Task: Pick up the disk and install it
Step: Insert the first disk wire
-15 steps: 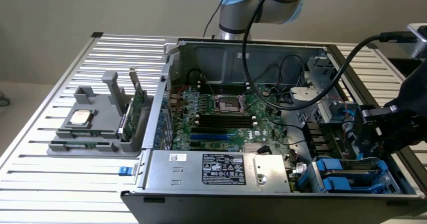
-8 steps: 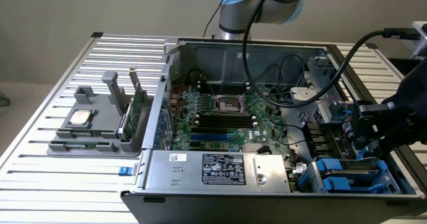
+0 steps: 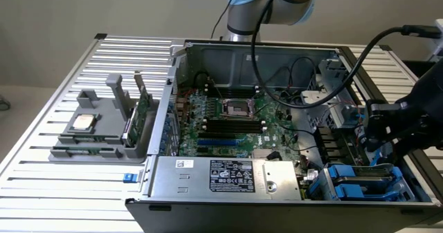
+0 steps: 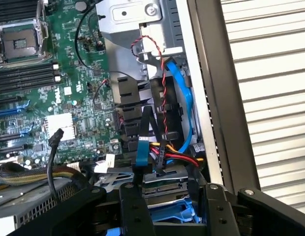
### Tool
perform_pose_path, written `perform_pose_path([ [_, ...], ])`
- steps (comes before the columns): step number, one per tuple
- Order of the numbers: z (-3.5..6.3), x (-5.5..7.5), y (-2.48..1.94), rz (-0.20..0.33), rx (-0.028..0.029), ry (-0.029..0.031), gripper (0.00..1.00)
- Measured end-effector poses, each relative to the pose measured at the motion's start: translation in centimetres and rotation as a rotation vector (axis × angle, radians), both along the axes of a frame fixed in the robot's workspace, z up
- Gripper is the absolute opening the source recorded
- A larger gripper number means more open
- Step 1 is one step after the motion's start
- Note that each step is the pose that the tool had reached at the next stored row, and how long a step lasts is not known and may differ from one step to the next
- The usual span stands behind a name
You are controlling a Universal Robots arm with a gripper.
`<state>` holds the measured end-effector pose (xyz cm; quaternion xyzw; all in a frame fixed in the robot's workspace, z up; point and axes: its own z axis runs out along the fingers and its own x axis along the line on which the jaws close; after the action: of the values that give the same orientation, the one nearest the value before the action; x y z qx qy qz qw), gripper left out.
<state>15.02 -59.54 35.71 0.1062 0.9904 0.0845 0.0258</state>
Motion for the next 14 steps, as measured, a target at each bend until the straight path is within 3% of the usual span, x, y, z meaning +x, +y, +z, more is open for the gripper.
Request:
perform_pose_path([
  [4,0.02,-0.01,0.0,-0.053,0.0005,0.0018,0.48],
  [7,0.03,-0.22,0.0,-0.066,0.0064,0.0073,0.48],
  [12,0.03,-0.69,0.0,-0.1,0.0082,0.0076,0.48],
  [14,0.03,-0.98,0.02,-0.11,0.0113,0.0057,0.48],
])
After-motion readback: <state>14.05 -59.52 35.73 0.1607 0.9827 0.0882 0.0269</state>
